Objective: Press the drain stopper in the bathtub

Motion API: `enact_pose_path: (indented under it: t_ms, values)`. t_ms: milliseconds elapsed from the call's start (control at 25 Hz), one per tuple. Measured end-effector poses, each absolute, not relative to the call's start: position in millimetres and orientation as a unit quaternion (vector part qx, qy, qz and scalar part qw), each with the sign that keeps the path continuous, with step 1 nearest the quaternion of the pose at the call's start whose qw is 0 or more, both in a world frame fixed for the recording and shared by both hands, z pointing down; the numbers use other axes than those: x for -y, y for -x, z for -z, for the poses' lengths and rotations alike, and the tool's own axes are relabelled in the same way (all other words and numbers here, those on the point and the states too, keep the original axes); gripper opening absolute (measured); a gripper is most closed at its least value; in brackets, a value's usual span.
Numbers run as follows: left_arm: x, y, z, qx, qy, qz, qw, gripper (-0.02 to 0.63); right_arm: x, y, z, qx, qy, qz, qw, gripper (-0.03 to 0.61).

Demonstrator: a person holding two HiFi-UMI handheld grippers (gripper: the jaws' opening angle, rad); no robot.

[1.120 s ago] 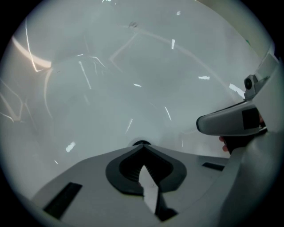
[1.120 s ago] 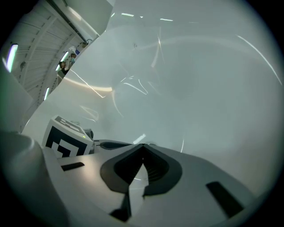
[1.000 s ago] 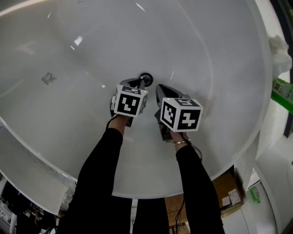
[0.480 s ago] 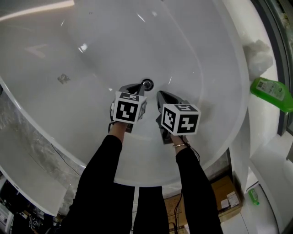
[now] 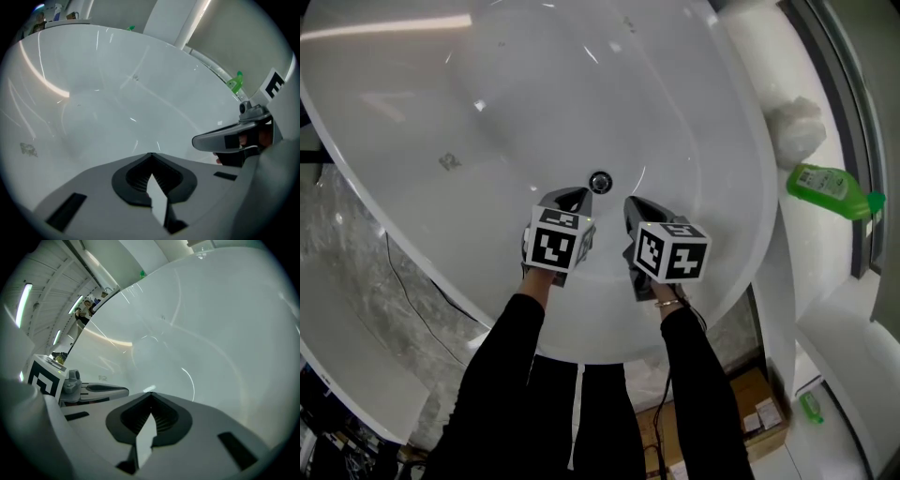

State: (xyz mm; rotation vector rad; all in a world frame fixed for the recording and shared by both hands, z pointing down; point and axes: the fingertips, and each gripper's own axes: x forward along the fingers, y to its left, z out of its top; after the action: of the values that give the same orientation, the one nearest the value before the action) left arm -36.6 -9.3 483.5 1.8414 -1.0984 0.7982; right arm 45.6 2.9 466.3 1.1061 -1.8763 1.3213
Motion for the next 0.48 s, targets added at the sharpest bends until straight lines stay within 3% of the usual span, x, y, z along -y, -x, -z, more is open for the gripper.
enact_pose_path:
  t_ms: [480]
  values:
    - [-7, 42, -441, 0.447, -0.738, -0.304, 0.404, 0.008, -25, -42, -435, 0.721, -0.403, -0.479, 0.297, 0.002]
